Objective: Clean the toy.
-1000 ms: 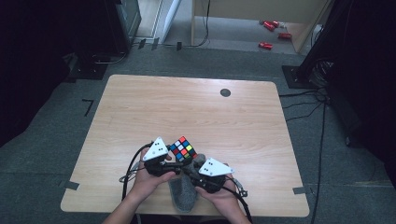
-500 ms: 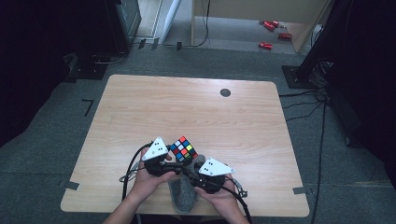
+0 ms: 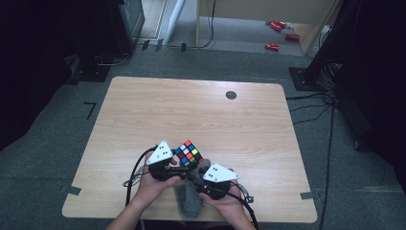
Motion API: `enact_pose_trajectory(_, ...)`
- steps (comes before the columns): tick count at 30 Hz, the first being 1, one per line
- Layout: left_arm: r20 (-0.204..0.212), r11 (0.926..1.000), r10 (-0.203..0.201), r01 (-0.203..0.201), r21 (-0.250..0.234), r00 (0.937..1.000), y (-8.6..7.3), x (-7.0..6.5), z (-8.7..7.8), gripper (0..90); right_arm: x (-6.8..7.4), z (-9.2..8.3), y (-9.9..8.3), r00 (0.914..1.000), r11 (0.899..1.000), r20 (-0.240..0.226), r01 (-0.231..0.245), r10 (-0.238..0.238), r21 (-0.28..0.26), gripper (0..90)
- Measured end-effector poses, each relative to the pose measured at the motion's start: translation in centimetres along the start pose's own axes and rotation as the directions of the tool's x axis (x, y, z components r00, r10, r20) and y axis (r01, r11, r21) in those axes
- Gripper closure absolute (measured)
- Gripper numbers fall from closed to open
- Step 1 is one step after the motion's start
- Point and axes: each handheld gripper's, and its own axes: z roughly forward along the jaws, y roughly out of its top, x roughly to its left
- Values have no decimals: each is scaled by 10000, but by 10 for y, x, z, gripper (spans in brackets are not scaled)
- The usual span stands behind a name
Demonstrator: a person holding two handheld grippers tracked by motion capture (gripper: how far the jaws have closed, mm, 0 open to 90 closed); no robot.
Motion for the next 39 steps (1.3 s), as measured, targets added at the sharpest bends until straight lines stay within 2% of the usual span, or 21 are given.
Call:
enact_pose_trajectory(2,-1,10000,-17,17,-44,10000,0,0,-1,348,1,0,2,9996,9997,64,257,-257,8,671)
enact_pose_trajectory(4,8,9999,-66,66,-100,10000,1,1,-2,349,-6,-5,3,9997,9999,236,121,-118,-124,671)
enact_pose_trajectory(6,16,10000,-1,1,-54,10000,1,0,-2,349,-13,-9,3,9981,9997,608,42,-28,-232,673)
enact_pose_trajectory(8,10,10000,9,-9,-12,10000,1,0,0,349,-16,-10,2,9973,9997,736,-26,46,-263,674)
enact_pose_trajectory(10,22,10000,-13,13,16,10000,1,-1,0,349,-11,-7,1,9979,9998,641,71,-59,-179,673)
enact_pose_trajectory(14,12,10000,-31,31,15,10000,1,0,0,349,3,0,1,9987,9987,91,504,-504,-3,668)
enact_pose_trajectory(16,6,10000,-47,47,-37,10000,1,1,-1,349,4,-1,2,9976,9976,49,685,-685,5,667)
enact_pose_trajectory(18,-27,9999,-113,113,-103,9999,1,2,-2,348,-3,-5,4,9979,9980,178,621,-619,-97,661)
enact_pose_trajectory(21,-58,9999,-68,67,-116,10000,2,3,-4,349,-15,-14,6,9966,9985,710,450,-428,-296,660)
enact_pose_trajectory(23,-59,9999,-67,66,-90,10000,2,2,-3,349,-20,-15,5,9960,9990,870,256,-223,-376,662)
enact_pose_trajectory(25,-26,10000,-49,49,-42,10000,2,0,-1,348,-16,-12,3,9966,9992,793,263,-239,-291,666)
enact_pose_trajectory(29,-133,10000,26,-27,-40,9999,1,0,0,348,0,-2,2,9979,9983,279,582,-580,-62,661)
enact_pose_trajectory(31,-178,10000,-2,0,-79,9998,1,1,-2,348,3,-1,3,9968,9972,284,752,-750,-46,660)
enact_pose_trajectory(33,-196,9999,-52,50,-119,9998,2,3,-4,348,-3,-5,4,9976,9979,330,615,-609,-182,659)
enact_pose_trajectory(36,-119,10000,-31,30,-94,9999,2,3,-4,349,-16,-14,5,9969,9989,745,277,-249,-372,662)
enact_pose_trajectory(37,-105,10000,5,-6,-69,9999,1,2,-3,348,-18,-15,4,9965,9990,826,143,-108,-414,662)
enact_pose_trajectory(39,-82,10000,80,-80,29,9999,1,1,-1,349,-17,-13,2,9966,9994,811,151,-126,-306,665)
